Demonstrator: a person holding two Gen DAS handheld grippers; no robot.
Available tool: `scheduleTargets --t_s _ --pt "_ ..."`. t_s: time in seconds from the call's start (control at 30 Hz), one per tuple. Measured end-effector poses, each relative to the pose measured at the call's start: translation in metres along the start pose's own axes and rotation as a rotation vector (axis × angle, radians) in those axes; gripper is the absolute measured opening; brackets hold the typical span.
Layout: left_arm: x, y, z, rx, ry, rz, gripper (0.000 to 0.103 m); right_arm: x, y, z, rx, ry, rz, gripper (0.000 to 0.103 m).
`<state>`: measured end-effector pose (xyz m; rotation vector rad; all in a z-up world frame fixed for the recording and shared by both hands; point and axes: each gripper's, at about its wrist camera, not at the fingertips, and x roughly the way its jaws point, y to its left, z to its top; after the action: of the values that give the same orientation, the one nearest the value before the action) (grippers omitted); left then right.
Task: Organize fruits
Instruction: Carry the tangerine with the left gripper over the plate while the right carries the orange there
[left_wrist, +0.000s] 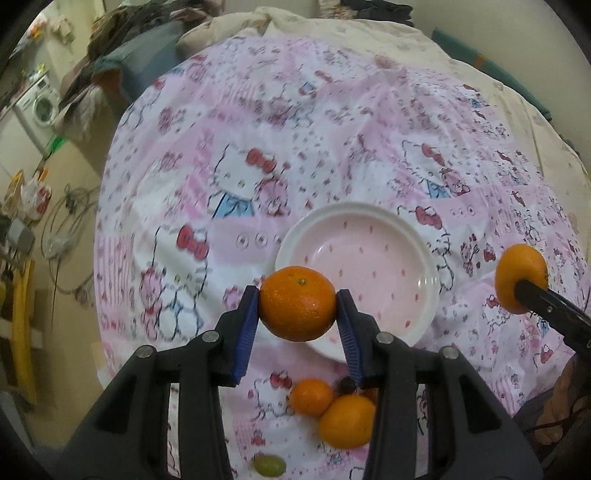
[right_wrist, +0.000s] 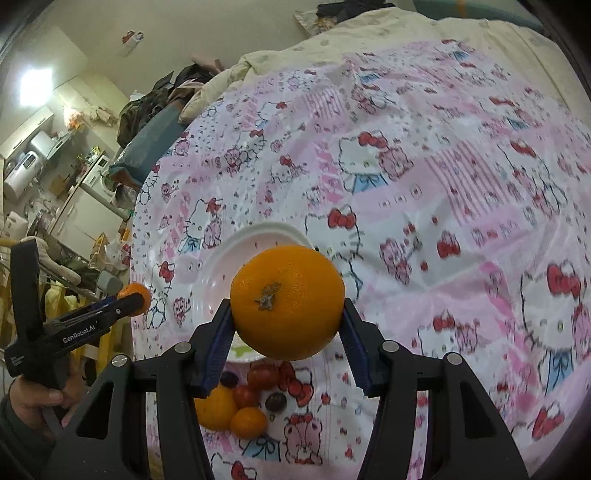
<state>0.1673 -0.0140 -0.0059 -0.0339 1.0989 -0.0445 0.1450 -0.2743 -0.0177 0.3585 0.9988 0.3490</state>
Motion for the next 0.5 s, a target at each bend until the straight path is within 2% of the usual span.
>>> scheduleTargets --t_s 0.27,0.5 --pt "0.024 -0.010 0.019 0.056 -0.008 0.001 0.037 0.020 0.002 0.018 -0.036 0.012 0.003 0.058" --pt "0.046 -0.017 0.028 0.079 0.010 -0.038 0.037 0.044 -0.002 0.034 -0.040 0.043 0.009 0.058"
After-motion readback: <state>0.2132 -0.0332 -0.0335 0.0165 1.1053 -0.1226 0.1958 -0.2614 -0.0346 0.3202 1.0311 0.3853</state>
